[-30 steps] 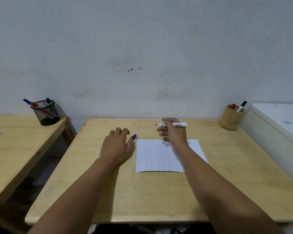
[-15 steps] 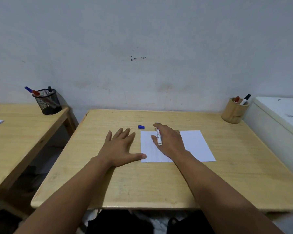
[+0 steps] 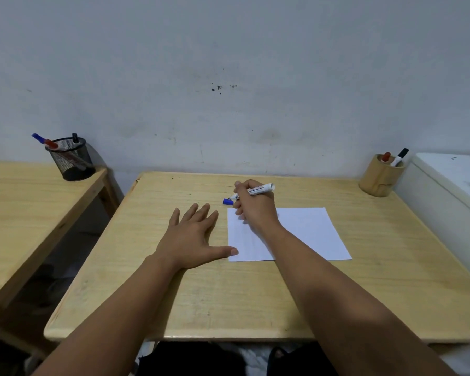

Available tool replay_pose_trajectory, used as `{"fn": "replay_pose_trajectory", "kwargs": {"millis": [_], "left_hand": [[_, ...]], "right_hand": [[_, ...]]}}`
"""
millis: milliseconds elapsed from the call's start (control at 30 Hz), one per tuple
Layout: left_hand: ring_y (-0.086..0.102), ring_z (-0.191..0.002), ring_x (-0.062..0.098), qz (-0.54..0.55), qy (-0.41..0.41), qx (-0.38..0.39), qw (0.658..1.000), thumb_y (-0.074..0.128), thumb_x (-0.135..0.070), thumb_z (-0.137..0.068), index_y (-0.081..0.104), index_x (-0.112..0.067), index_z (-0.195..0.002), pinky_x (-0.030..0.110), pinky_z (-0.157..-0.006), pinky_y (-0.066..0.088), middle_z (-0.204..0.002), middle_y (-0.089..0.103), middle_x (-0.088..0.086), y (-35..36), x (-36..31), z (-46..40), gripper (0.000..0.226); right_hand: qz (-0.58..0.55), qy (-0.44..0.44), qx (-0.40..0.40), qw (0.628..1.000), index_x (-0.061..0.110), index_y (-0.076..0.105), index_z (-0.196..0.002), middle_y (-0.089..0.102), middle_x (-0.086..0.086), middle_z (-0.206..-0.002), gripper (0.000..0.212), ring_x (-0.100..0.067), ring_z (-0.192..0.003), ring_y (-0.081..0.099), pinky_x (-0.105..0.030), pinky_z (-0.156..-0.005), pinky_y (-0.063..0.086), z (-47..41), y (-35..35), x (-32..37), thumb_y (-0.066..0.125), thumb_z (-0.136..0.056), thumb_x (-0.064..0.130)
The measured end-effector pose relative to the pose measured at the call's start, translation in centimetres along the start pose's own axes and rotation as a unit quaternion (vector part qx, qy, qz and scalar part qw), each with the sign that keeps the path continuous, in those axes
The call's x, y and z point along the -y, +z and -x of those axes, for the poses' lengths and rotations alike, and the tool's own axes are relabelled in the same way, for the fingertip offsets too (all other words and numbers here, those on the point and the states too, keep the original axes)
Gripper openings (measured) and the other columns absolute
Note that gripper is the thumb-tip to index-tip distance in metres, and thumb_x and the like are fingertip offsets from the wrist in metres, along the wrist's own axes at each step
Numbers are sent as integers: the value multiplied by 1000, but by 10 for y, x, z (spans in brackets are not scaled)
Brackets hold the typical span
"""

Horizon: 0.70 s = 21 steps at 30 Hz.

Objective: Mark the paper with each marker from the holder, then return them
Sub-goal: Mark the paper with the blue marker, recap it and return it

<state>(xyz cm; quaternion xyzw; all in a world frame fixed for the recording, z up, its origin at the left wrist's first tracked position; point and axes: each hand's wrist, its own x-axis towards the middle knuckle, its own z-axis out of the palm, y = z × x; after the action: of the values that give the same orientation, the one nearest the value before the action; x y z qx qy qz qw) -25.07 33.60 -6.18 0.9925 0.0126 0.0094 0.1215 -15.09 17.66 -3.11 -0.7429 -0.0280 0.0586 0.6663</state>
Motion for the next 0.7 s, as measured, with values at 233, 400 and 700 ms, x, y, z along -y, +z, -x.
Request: {"fn": "replay_pose_trajectory", "kwargs": {"millis": [233,400,700], "left_hand": [[-3,-160,15,-2,4,7,1000,40,-104,-61,23,-31,-162,56,-127,-3,-173,7,-7,0,1,-1,126],[-3,-160,15,0,3,7,1000,42,-104,-59,24,-31,-162,56,-127,-3,-173,8,-6,1,1,-2,127],[-3,-160,16,-1,5,8,1000,43,-104,-60,22,-32,-162,56,-127,-3,-173,7,-6,1,1,-2,127]], "right_hand": [[49,-21,-19,998,25,66,-69,76,-5,-69,35,-13,-54,68,-27,-55,52,2,0,-22,74,-94,48],[58,-14,-22,998,18,66,-74,78,-7,-69,29,-14,-54,71,-31,-57,56,1,0,-25,71,-96,36],[72,-21,-6,997,17,66,-70,80,-7,-71,27,-15,-58,73,-32,-60,56,0,0,-28,68,-94,30]]}}
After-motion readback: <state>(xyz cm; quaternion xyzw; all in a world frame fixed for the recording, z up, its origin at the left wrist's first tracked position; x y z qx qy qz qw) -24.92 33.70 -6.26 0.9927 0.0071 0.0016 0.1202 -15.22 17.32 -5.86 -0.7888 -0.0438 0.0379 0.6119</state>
